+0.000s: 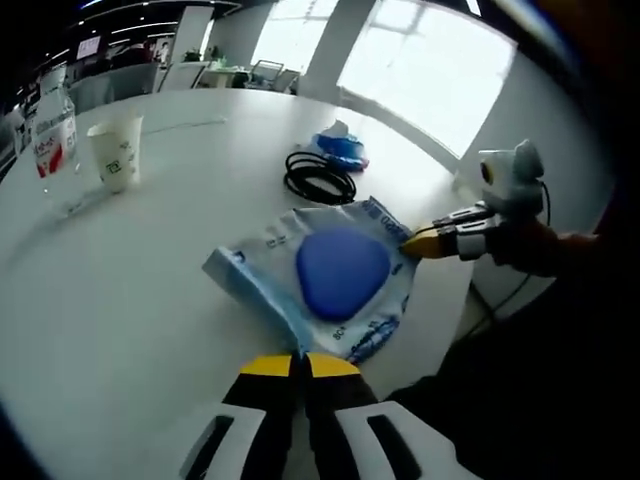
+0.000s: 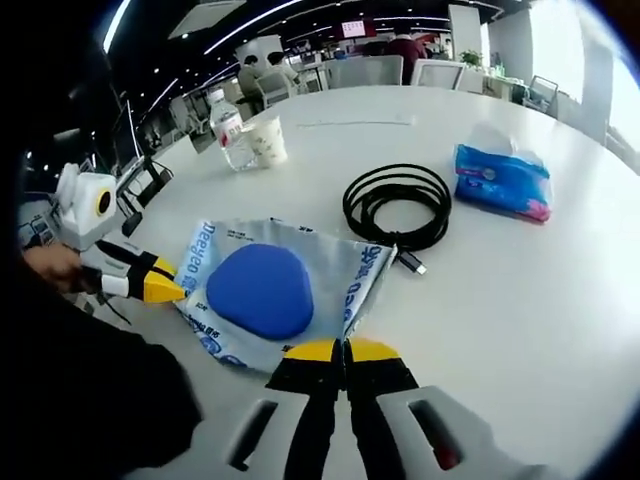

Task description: Arrange the tabletop items into an orderly group along one side of the table until the central work area is clear of visible clutter.

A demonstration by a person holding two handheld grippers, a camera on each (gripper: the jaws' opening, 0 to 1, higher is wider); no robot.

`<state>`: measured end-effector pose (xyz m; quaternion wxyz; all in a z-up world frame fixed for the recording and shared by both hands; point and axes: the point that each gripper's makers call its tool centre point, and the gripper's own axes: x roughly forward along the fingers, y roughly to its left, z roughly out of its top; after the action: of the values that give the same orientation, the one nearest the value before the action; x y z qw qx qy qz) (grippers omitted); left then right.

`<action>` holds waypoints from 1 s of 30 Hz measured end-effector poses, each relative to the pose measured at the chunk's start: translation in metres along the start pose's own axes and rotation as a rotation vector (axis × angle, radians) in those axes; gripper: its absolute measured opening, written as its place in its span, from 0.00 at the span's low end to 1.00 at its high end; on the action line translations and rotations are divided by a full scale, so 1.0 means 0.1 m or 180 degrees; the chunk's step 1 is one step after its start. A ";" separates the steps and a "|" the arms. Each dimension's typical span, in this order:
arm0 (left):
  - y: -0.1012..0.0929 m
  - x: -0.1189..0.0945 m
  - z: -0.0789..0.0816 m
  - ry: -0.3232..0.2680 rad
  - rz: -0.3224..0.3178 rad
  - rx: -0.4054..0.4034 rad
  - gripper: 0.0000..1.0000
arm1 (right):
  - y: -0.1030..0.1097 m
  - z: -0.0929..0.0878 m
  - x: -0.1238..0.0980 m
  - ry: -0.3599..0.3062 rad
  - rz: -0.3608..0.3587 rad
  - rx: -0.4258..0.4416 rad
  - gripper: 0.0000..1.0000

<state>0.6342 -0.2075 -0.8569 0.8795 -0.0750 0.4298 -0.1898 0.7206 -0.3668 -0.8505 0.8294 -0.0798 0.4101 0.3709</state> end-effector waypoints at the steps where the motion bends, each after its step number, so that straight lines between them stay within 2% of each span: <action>1: 0.01 -0.02 0.05 -0.0033 0.0033 0.0036 0.00 | 0.00 0.04 -0.02 -0.0030 -0.0002 0.0014 0.00; 9: 0.08 -0.08 0.30 -0.0129 0.0041 0.0083 0.00 | -0.03 0.29 -0.07 -0.0169 -0.0073 -0.0071 0.00; 18: 0.20 -0.16 0.66 -0.0293 0.0077 0.0121 0.00 | -0.05 0.74 -0.16 -0.0438 -0.0091 -0.0054 0.00; 26: 0.24 -0.19 0.91 -0.0339 0.0102 0.0196 0.00 | -0.09 0.94 -0.16 -0.0502 -0.0123 -0.0124 0.00; 30: 0.29 -0.16 1.04 -0.0359 0.0091 0.0228 0.00 | -0.18 1.10 -0.13 -0.0536 -0.0151 -0.0184 0.00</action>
<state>0.7147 -0.1776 -0.7901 0.9071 -0.0479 0.3735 -0.1880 0.7961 -0.3394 -0.7725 0.8668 -0.0819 0.3260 0.3682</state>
